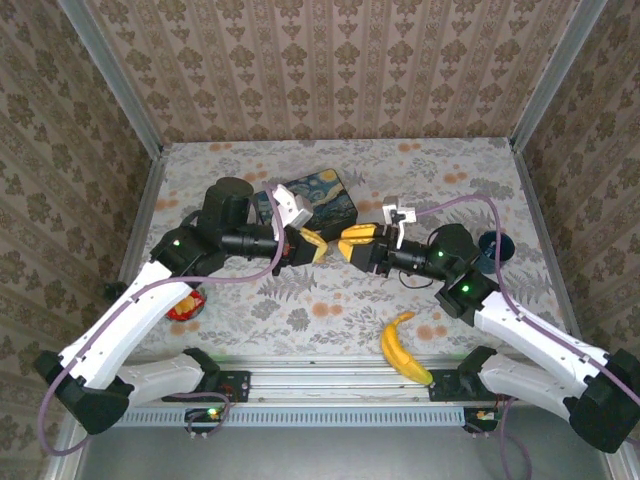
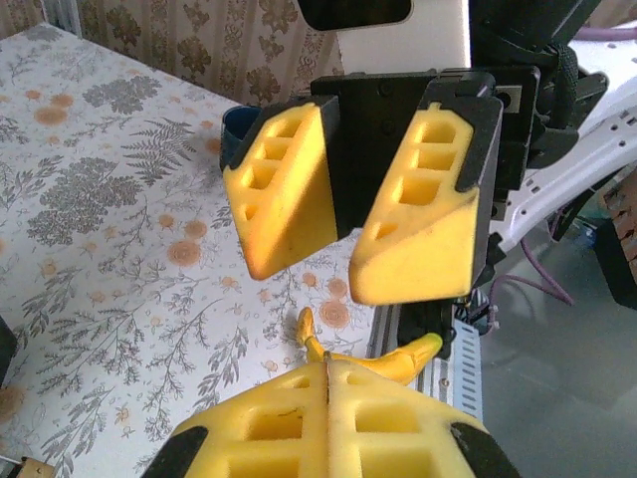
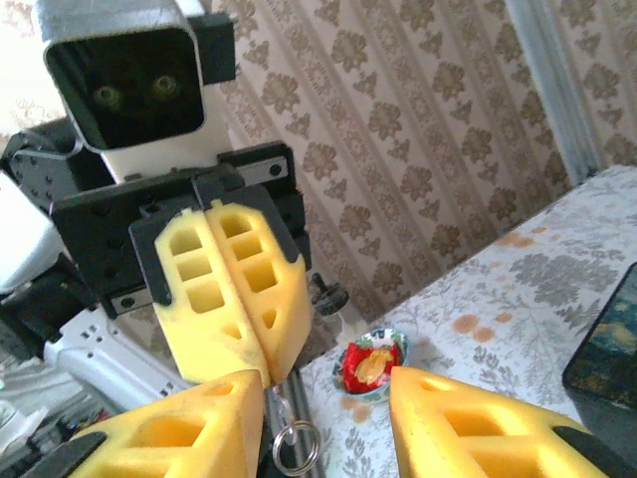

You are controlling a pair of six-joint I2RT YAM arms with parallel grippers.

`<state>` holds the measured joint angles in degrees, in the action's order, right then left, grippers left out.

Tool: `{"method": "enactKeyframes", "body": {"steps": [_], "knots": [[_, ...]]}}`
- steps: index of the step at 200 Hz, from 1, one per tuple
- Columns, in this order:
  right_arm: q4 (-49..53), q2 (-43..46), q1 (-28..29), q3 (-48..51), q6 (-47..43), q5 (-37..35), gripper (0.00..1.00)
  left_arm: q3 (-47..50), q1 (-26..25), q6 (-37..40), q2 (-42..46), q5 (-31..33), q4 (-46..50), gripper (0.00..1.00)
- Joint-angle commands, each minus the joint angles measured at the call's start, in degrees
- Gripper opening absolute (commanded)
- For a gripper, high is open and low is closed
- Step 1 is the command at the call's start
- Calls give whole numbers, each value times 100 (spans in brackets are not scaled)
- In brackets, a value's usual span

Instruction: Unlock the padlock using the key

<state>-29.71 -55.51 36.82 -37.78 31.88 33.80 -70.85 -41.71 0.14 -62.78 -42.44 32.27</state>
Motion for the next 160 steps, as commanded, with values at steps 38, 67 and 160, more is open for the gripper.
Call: {"method": "enactKeyframes", "body": {"steps": [38,67,160], "knots": [[-11,-270,227,-385,-278,460,35,-158,-45,203,34,-169,174,0],[-17,-395,273,-465,-287,534,29,-119,-47,205,73,-116,143,0],[211,-558,308,-520,-375,621,29,-30,50,136,161,-116,1,0]]}}
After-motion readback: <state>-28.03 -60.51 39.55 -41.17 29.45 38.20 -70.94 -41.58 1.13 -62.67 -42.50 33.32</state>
